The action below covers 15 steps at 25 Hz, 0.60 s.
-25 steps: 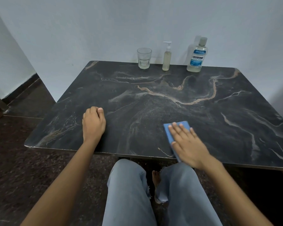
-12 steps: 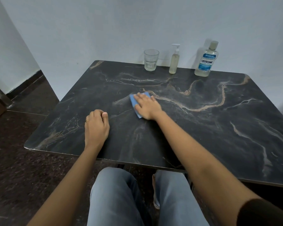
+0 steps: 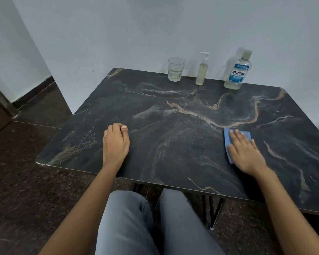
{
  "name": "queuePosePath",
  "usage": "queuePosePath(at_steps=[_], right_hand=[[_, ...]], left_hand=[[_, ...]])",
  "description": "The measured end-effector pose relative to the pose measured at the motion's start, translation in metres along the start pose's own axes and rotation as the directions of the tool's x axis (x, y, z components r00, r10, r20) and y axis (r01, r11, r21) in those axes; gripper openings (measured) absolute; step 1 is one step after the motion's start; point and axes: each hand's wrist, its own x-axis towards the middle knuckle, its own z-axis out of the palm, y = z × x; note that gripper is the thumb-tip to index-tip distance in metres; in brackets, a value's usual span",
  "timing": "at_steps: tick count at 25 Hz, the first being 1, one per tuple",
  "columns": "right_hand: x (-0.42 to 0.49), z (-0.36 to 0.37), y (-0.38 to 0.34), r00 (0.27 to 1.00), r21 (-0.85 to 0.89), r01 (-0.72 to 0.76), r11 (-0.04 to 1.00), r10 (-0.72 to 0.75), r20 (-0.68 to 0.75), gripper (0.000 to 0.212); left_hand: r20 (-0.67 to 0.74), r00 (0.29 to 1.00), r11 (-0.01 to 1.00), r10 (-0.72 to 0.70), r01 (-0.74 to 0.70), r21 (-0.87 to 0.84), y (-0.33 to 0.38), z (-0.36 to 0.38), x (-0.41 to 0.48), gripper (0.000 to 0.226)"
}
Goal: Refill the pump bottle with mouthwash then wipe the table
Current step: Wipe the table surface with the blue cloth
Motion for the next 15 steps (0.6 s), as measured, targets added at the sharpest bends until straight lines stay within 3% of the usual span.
queuePosePath(at_steps=[5, 8, 11, 13, 15], right_hand=[[-0.069, 0.021, -0.071, 0.959, -0.116, 0.278, 0.954, -0.269, 0.090, 0.057], [-0.076, 0.032, -0.140, 0.846, -0.085, 0.529, 0.845, -0.517, 0.131, 0.058], [-0.062, 0.042, -0.195, 0.718, -0.033, 0.691, 0.722, -0.681, 0.147, 0.057], [-0.045, 0.049, -0.228, 0.635, 0.005, 0.765, 0.644, -0.755, 0.164, 0.056], [-0.023, 0.055, -0.265, 0.586, 0.032, 0.799, 0.601, -0.790, 0.181, 0.056]], left_hand=[[0.007, 1.000, 0.999, -0.022, 0.022, -0.048, -0.002, 0.000, 0.000, 0.030], [0.016, 0.988, 0.949, -0.157, 0.155, -0.274, -0.006, -0.007, 0.006, 0.028], [0.003, 0.940, 0.808, -0.340, 0.293, -0.512, -0.023, -0.025, 0.017, 0.026], [-0.111, 0.935, 0.858, -0.337, 0.257, -0.445, -0.040, -0.039, 0.021, 0.026], [-0.202, 0.958, 0.957, -0.202, 0.149, -0.249, -0.060, -0.054, 0.027, 0.026]])
